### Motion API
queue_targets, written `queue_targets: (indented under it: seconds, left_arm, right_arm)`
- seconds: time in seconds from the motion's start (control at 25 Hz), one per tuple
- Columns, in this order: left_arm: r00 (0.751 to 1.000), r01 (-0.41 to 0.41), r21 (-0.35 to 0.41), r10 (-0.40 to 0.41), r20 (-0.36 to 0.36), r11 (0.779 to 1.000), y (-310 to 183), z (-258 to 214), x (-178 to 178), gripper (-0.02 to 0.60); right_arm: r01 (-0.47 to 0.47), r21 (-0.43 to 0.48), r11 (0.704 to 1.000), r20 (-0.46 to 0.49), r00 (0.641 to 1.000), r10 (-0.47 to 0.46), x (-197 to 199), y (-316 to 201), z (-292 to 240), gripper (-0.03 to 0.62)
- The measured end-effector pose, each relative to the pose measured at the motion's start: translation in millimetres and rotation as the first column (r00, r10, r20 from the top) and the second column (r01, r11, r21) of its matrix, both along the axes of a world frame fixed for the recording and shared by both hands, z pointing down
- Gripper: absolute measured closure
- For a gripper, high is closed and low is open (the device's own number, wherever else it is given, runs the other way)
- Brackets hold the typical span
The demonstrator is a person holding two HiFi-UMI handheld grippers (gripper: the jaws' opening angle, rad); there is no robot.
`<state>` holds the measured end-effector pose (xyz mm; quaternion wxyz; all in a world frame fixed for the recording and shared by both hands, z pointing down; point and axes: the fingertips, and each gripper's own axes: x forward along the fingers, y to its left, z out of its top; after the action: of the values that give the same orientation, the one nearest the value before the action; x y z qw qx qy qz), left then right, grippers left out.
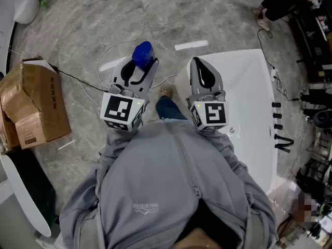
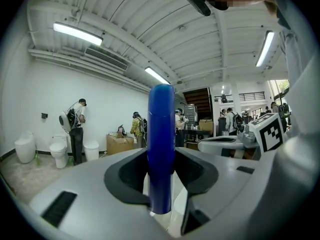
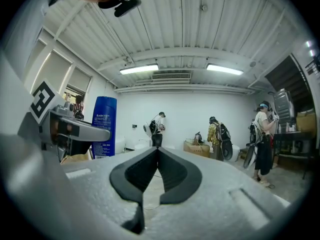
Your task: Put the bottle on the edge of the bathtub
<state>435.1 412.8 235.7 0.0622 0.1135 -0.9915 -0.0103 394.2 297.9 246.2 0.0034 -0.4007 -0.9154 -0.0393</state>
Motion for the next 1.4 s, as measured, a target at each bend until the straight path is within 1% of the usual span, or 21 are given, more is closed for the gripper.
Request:
queue_targets:
  seconds: [0.12,0.32,0.56,0.72,0.92,1.12,1.24,1.4]
  left_arm:
    - [1.000,-0.009,0.005,0.009,-0.002,1.000,4,1,-32,0.426]
    - [1.000,-0.026,0.008,0.026,0.015,1.000,10,-5,-93,0.426]
    - [0.997,-0.071,-0.001,0.071,0.024,0.997,4,-13,-169,0.426]
    - [0.995,-0.095,-0.007,0.095,0.031,0.995,-5,-16,-209,0.426]
    - [0.991,-0.133,0.004,0.133,0.008,0.991,-10,-15,-246,0.426]
    - [0.980,-0.198,0.009,0.198,0.013,0.980,-25,-15,-283,0.426]
    - [0.968,-0.251,0.015,0.251,0.013,0.968,-35,-13,-304,0.426]
    - [0.942,-0.335,0.011,0.335,0.014,0.942,-48,-10,-338,0.426]
  right_arm:
    - [-0.002,-0.001,1.000,-0.008,1.000,0.002,-34,6,0,0.591]
    - [-0.001,0.003,1.000,-0.005,1.000,0.001,-94,14,-2,0.591]
    - [-0.041,-0.017,0.999,-0.011,0.999,0.041,-167,3,-1,0.591]
    - [-0.056,-0.021,0.998,-0.011,0.998,0.056,-207,-6,0,0.591]
    - [-0.107,-0.023,0.994,-0.021,0.994,0.107,-239,-21,2,0.591]
    - [-0.201,-0.019,0.979,-0.044,0.979,0.200,-264,-48,5,0.591]
    - [-0.253,-0.019,0.967,-0.036,0.967,0.252,-276,-62,7,0.591]
    - [-0.336,-0.023,0.942,-0.034,0.942,0.335,-299,-76,10,0.591]
